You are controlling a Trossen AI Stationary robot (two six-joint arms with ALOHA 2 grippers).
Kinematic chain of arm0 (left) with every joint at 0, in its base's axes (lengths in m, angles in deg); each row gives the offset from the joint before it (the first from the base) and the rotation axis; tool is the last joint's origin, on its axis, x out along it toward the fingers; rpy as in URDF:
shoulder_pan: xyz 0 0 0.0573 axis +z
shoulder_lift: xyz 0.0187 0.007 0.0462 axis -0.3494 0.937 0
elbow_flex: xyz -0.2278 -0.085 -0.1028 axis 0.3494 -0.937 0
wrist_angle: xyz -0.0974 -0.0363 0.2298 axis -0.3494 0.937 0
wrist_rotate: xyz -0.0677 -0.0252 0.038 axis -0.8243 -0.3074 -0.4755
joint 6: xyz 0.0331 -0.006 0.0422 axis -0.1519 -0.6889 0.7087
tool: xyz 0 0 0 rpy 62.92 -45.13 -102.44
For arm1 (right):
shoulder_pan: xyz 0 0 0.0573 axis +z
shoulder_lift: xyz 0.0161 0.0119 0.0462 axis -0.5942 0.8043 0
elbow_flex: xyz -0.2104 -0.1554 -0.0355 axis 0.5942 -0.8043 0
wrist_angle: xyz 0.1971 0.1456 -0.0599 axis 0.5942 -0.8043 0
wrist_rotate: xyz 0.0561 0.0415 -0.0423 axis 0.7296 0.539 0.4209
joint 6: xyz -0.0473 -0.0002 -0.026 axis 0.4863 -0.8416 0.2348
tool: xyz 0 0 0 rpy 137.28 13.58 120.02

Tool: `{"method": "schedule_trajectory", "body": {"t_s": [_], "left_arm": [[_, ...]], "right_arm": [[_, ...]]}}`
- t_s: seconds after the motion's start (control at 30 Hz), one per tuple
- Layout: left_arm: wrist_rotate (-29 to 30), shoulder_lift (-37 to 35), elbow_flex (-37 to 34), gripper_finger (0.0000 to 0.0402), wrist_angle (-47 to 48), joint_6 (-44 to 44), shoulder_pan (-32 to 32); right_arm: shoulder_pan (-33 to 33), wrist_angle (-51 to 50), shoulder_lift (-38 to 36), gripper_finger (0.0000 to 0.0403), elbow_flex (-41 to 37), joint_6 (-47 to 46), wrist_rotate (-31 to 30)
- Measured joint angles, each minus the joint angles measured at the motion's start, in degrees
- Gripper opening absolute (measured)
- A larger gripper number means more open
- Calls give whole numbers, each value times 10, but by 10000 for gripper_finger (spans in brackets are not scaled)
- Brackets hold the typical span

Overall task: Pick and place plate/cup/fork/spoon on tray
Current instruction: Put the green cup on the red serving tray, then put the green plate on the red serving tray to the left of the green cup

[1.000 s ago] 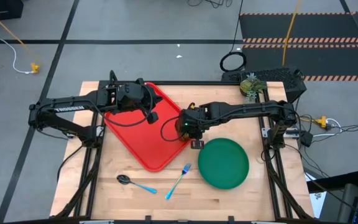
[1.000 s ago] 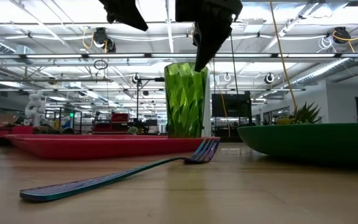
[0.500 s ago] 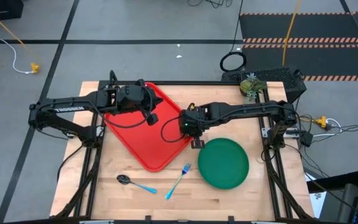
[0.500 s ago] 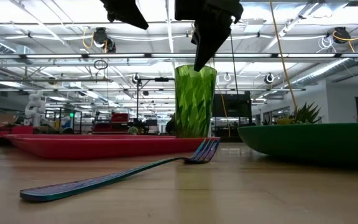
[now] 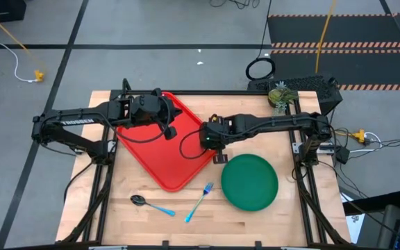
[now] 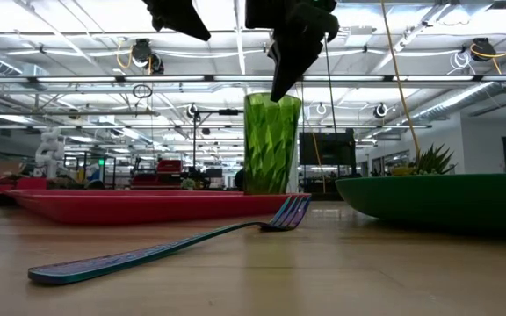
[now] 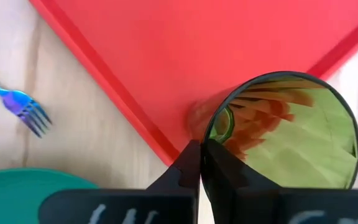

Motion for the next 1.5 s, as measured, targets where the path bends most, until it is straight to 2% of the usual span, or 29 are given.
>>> {"method": "schedule_trajectory", "body": {"t_s": [0.5, 0.93, 1.17, 1.33, 1.5], "left_arm": [[0, 0, 0, 26, 0, 0, 0], [0, 0, 0, 26, 0, 0, 0], [0, 0, 0, 26, 3, 0, 0], [1, 0, 0, 26, 4, -4, -7], [1, 0, 0, 26, 1, -14, -36]], "right_arm": [[0, -8, 0, 8, 0, 10, -5], [1, 9, -4, 100, 0, 10, -6], [30, 25, -56, 139, 0, -7, -53], [68, 2, -97, 162, 0, -60, -96], [134, -97, -116, 175, 0, -187, -111]]}}
